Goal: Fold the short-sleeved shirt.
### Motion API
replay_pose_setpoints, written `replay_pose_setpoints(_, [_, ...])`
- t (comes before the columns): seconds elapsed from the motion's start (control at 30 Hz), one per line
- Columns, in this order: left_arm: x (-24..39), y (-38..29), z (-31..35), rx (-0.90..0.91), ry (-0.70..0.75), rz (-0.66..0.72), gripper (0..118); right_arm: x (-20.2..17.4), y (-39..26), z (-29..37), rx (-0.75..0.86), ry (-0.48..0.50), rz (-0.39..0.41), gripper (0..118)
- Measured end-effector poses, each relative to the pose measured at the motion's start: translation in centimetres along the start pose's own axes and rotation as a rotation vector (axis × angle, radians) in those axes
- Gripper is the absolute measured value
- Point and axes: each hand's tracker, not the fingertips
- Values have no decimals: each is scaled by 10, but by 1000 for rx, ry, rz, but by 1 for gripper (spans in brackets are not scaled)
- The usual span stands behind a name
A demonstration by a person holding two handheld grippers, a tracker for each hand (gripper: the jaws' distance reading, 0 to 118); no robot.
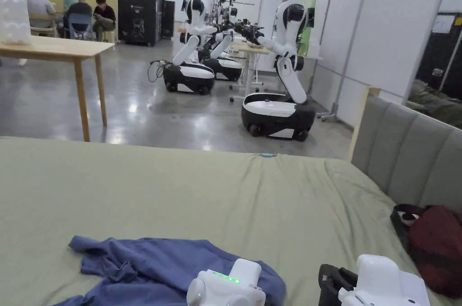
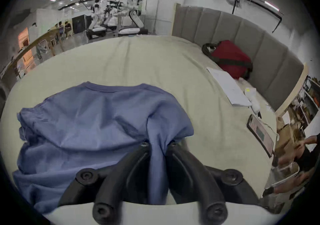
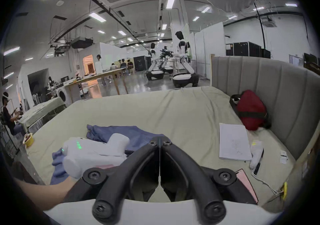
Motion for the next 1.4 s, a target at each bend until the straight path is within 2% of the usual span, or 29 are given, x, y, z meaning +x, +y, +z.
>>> replay_pose_setpoints(0.03, [-2,2,10,20,-7,16,38,1,-1,0,-6,1,5,2])
replay_pose_setpoints(0.1, [-8,5,44,93,-22,31,113,-9,6,11,0,-4,31,2])
replay_pose_setpoints(0.13, [-10,4,68,157,-16,11,116,-12,6,12,1,1,42,2])
replay_pose_setpoints(0.27, [-30,-13,177,359,93,-96,115,-37,2,21,28,18,124,2])
replay_pose_setpoints(0.33, [-46,-31,222,429,173,-101,116,-51,-1,25,39,24,157,2])
replay_pose_setpoints(0.43, [-81,-57,263,393,307,-71,112,-72,-5,30,46,44,159,2])
replay_pose_setpoints(0.47, [-91,-63,269,359,308,-49,95,-77,-7,28,43,55,151,2])
replay_pose_setpoints(0.5, [-101,-69,273,348,299,-18,38,-84,-9,27,41,64,143,2])
replay_pose_setpoints(0.53, [-107,-74,275,345,301,17,0,-90,-10,26,39,69,136,2])
replay_pose_setpoints(0.6, [-118,-83,276,362,335,84,0,-100,-11,24,23,93,111,2])
replay_pose_setpoints(0.67, [-134,-94,276,304,240,116,0,-109,-13,24,17,109,93,2])
replay_pose_setpoints(0.73, [-157,-102,282,284,242,152,0,-115,-15,24,12,121,91,2])
replay_pose_setpoints(0.83, [-223,-113,299,245,364,243,0,-121,-19,22,-7,135,102,2])
replay_pose_setpoints(0.97, [-327,-128,313,120,467,476,0,-126,-23,13,-28,148,110,2])
replay_pose_setpoints(1.07, [-367,-140,301,28,519,502,2,-126,-27,0,-49,158,97,2])
replay_pose_setpoints(1.1, [-376,-144,294,-4,532,497,26,-127,-29,-4,-56,160,96,2])
replay_pose_setpoints(1.17, [-383,-153,272,-60,553,503,110,-127,-33,-12,-73,161,98,2])
replay_pose_setpoints(1.2, [-385,-159,263,-91,548,505,116,-128,-34,-15,-81,162,100,2])
replay_pose_setpoints(1.27, [-386,-159,266,-82,534,522,114,-127,-34,-19,-93,159,106,2])
replay_pose_setpoints(1.3, [-381,-166,245,-107,520,540,114,-127,-35,-20,-97,157,108,2])
replay_pose_setpoints(1.4, [-367,-172,201,-132,534,473,112,-121,-33,-25,-106,143,110,2])
